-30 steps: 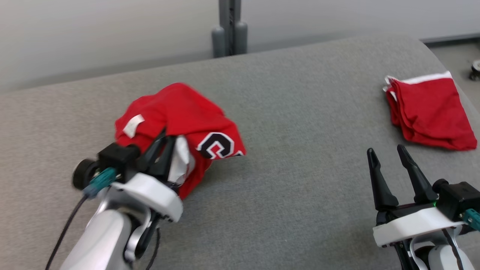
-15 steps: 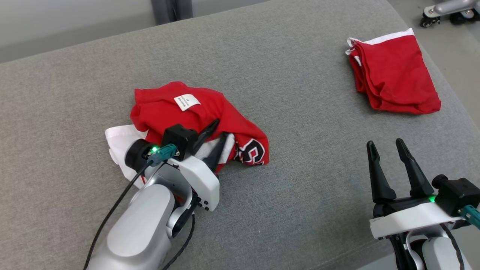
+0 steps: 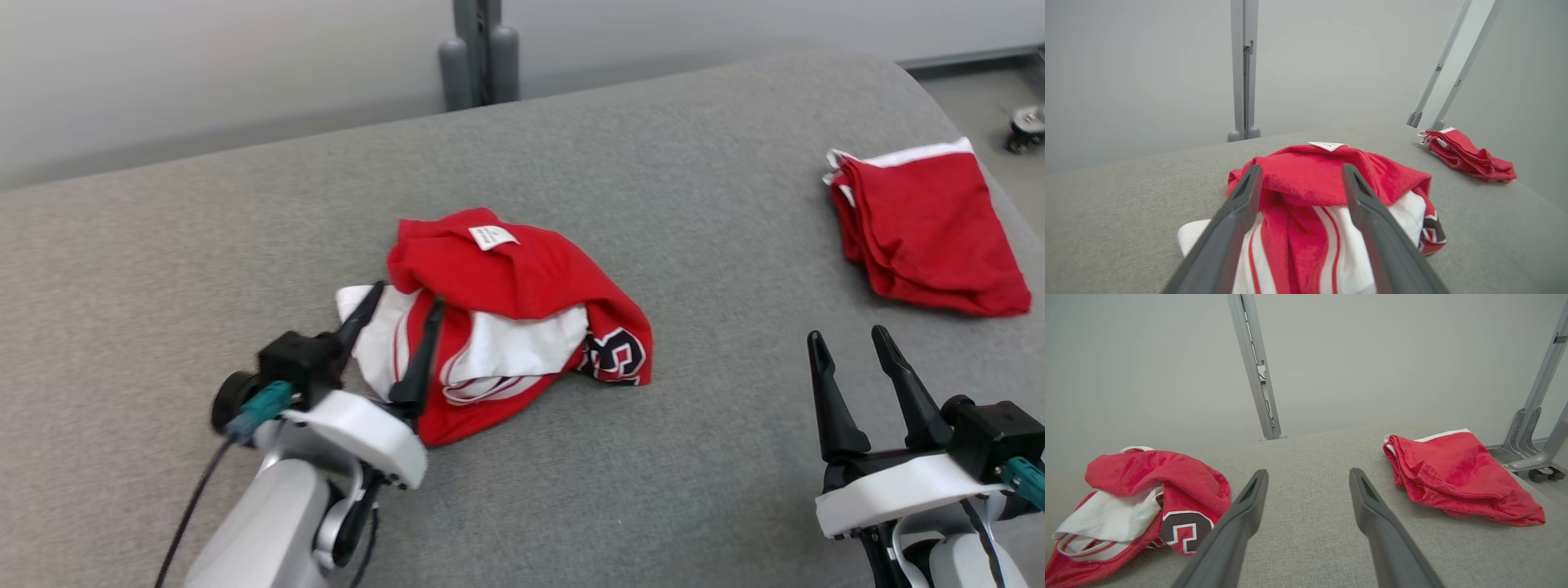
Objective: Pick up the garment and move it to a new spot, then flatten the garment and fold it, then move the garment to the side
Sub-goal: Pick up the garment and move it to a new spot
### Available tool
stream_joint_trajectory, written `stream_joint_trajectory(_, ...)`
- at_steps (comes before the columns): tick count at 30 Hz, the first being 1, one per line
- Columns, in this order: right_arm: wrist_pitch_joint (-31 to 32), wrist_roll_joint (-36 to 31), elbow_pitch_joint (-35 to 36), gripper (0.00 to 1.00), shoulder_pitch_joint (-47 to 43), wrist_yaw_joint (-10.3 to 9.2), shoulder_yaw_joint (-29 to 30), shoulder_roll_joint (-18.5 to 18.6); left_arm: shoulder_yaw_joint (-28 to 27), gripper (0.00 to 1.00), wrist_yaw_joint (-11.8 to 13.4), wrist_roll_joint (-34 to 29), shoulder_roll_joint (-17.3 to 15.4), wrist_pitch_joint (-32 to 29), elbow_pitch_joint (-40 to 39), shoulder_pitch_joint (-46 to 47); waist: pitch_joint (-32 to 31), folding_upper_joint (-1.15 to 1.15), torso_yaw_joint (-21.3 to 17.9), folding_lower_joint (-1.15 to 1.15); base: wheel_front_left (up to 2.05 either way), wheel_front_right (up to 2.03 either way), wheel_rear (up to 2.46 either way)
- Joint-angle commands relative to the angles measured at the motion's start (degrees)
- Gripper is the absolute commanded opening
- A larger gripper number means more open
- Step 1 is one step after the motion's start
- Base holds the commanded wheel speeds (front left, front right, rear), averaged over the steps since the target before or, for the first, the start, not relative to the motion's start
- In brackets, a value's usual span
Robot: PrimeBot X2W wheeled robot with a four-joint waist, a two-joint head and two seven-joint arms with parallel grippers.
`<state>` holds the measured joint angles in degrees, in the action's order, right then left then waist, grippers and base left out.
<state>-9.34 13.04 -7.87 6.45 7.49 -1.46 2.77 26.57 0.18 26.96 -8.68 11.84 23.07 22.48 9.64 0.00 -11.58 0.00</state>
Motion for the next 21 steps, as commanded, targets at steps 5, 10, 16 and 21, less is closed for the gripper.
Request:
stream_joint_trajectory(5, 1.63, -1.12, 0.82, 1.0, -1.65, 0.0, 0.34, 0.3, -5.79, 1.0, 3.39, 2.72, -3.36, 1.66, -3.42, -4.85, -4.47, 0.0, 5.35, 0.0, 0.0, 0.0, 0.0)
stream_joint_trajectory(10, 2.63, -1.47, 1.06, 1.0, -2.45, 0.0, 0.17, 0.3, -9.72, 1.0, 4.16, 4.82, -5.66, 2.32, -4.95, -8.07, -5.94, 0.0, 7.14, 0.0, 0.0, 0.0, 0.0)
stream_joint_trajectory(16, 3.79, -2.16, 1.17, 1.0, -3.75, 0.0, 0.22, 0.29, -13.42, 1.0, 3.38, 6.56, -9.18, 2.86, -5.11, -12.55, -7.83, 0.0, 8.66, 0.0, 0.0, 0.0, 0.0)
stream_joint_trajectory(21, 4.61, -2.59, 1.23, 1.0, -5.0, 0.0, 0.12, 0.28, -14.57, 1.0, 3.46, 6.44, -10.75, 3.01, -6.59, -16.43, -9.18, 0.0, 9.06, 0.0, 0.0, 0.0, 0.0)
